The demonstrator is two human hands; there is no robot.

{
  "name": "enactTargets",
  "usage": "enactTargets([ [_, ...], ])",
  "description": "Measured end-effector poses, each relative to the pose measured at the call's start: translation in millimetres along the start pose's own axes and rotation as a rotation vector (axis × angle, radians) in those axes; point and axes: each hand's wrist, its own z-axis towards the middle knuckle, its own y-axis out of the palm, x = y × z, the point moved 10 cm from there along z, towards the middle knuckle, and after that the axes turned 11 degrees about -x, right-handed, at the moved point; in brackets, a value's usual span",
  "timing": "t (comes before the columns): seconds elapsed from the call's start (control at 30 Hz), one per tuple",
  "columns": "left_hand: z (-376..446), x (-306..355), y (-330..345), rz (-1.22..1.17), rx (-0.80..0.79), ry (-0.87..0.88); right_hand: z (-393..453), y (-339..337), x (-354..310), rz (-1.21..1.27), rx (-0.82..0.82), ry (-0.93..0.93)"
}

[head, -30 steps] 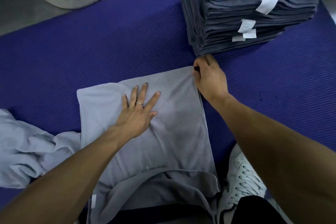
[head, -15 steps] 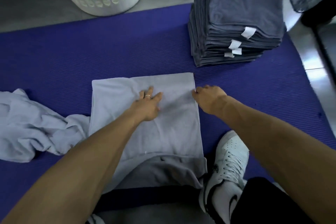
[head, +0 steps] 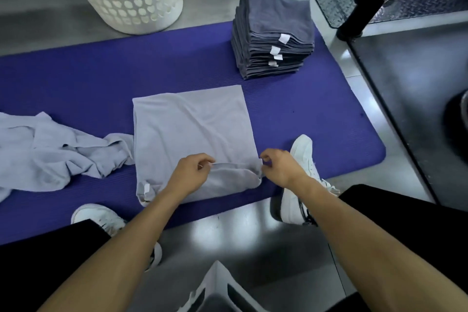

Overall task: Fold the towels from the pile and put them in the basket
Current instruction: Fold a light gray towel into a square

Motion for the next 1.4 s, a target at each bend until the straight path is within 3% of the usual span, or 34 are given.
enactTargets([
  [0.13, -30, -17, 19, -0.036, -0.003, -0.017, 0, 34, 27, 0.176, -0.087, 0.14],
  [0.23, -45, -23, 21, -0.056, 0.004, -0.035, 9, 56, 34, 0.348, -0.163, 0.144],
  [0.5, -43, -21, 18, -0.126, 0.047, -0.08, 13, 48, 43, 0.448, -0.023, -0.04],
  [0.67, -7, 17, 32, 0.092, -0.032, 0.041, 0, 47, 38, 0.427, -0.004, -0.16],
  [0.8, 13, 62, 64, 0.381, -0.225, 0.204, -9, 39, 24, 0.383, 0.059, -0.269],
  [0.87, 18, 73, 77, 0.408, -0.265, 0.287, -10, 36, 23, 0.419, 0.065, -0.276],
  [1.07, 16, 49, 83, 0.131, -0.223, 0.209, -13, 44, 24, 0.718, 0.001, -0.216],
  [1.23, 5, 30, 87, -0.089, -0.158, 0.176, -20, 67, 25, 1.141, -0.088, -0.055],
  [1.4, 1, 29, 89, -0.166, -0.179, 0.182, -23, 76, 24, 1.261, -0.208, -0.019],
])
